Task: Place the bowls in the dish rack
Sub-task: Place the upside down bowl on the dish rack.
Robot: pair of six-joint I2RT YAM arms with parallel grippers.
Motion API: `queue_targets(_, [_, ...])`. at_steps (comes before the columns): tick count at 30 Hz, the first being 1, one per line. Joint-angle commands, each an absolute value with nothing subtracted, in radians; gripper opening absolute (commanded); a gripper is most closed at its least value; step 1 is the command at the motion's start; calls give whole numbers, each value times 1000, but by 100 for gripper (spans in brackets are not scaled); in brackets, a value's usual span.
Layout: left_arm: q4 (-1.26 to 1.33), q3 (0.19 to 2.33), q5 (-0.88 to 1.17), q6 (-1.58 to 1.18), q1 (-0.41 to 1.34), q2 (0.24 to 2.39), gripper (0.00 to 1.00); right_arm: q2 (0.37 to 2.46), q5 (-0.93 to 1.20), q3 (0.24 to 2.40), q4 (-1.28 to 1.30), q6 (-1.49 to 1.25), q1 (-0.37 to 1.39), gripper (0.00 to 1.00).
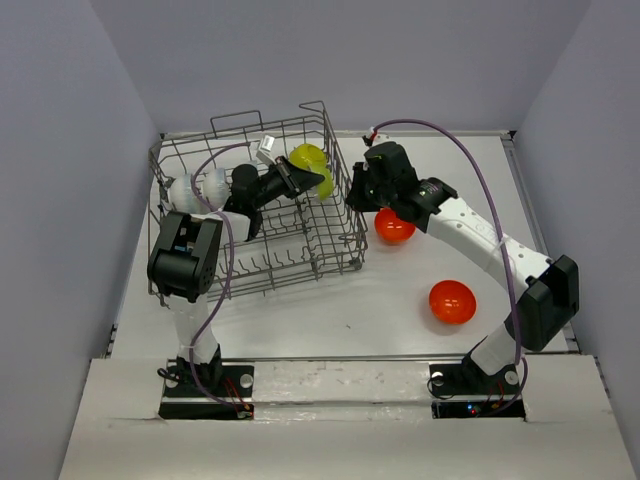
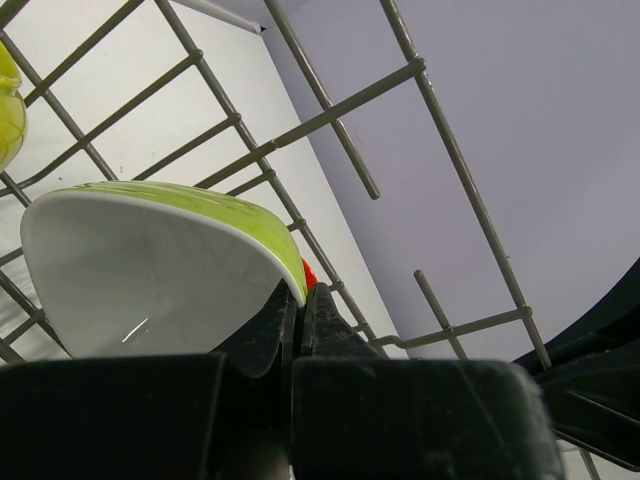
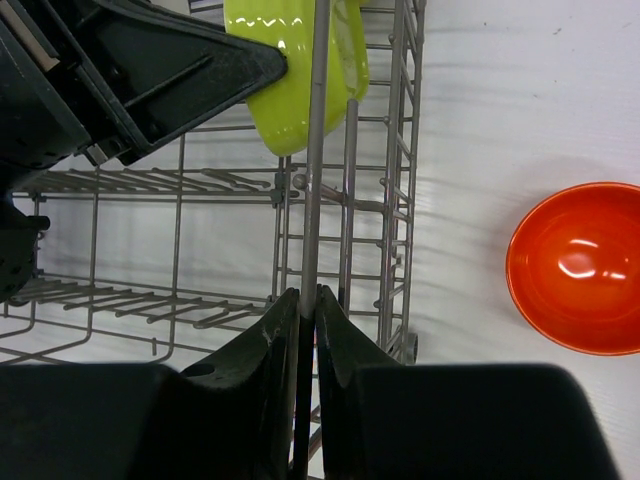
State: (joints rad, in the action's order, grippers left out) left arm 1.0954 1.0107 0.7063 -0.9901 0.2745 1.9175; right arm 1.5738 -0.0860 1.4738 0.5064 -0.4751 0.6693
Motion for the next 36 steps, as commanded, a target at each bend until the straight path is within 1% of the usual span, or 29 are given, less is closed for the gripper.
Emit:
queue_targets(1, [1203, 1054, 709, -993, 282, 1908, 0, 1592, -94, 1514, 480, -462, 687, 17])
queue_targets(9, [1144, 1029, 680, -950, 282, 1893, 0, 1591, -100, 1505, 482, -463, 687, 17])
queue_targets(24, [939, 997, 611, -801, 282, 1809, 0, 1588, -107, 1505, 485, -469, 687, 17])
queue_targets(36, [684, 1020, 500, -638, 281, 1692, 0, 1575, -118, 1499, 485, -469, 687, 17])
